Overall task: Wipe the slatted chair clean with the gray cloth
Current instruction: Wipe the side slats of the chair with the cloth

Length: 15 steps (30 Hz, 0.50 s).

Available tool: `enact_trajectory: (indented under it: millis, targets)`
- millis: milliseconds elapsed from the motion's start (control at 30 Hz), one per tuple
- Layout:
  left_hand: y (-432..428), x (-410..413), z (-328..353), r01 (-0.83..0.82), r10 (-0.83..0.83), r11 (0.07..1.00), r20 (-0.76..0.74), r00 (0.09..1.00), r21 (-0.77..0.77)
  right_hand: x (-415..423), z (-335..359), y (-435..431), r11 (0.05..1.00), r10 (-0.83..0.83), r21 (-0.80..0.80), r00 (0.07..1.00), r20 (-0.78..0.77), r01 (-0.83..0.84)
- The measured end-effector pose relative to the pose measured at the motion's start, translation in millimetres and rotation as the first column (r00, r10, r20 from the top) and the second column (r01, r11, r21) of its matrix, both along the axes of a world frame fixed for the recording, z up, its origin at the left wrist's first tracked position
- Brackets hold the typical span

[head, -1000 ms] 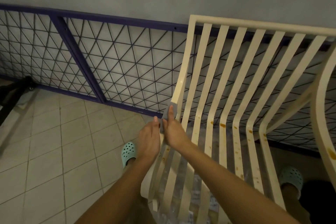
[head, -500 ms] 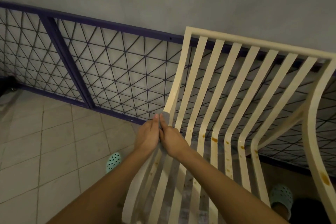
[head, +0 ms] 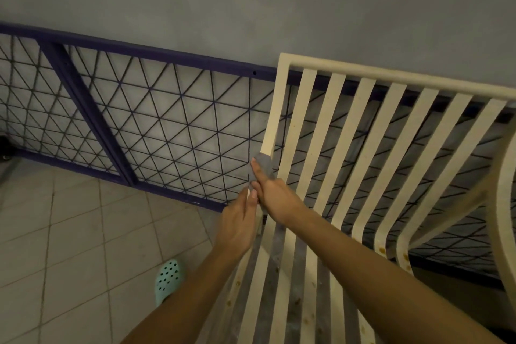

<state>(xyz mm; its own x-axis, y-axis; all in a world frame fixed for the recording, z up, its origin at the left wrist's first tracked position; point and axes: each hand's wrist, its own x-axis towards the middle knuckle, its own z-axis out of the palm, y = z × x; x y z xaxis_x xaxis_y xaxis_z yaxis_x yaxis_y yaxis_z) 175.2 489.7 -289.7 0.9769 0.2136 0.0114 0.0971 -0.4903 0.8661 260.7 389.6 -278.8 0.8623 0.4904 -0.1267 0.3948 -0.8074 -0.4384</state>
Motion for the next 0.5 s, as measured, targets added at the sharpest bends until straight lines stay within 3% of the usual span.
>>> enact_trajectory:
  millis: [200, 367, 500]
  targets:
    - [-2, 2, -5, -0.024, 0.021, 0.995, 0.028, 0.999, 0.095, 53, 25, -10, 0.999, 0.034, -0.01, 0.999, 0.026, -0.034]
    - [-2, 3, -7, 0.0, -0.001, 0.998, 0.015, 1.0, 0.068, 95, 63, -15, 0.991, 0.058, -0.129, 0.992, 0.109, -0.044]
    - [-2, 5, -5, 0.016, -0.016, 0.999, 0.008, 1.0, 0.033, 113, 64, -14, 0.993, 0.005, -0.119, 0.986, 0.167, 0.015]
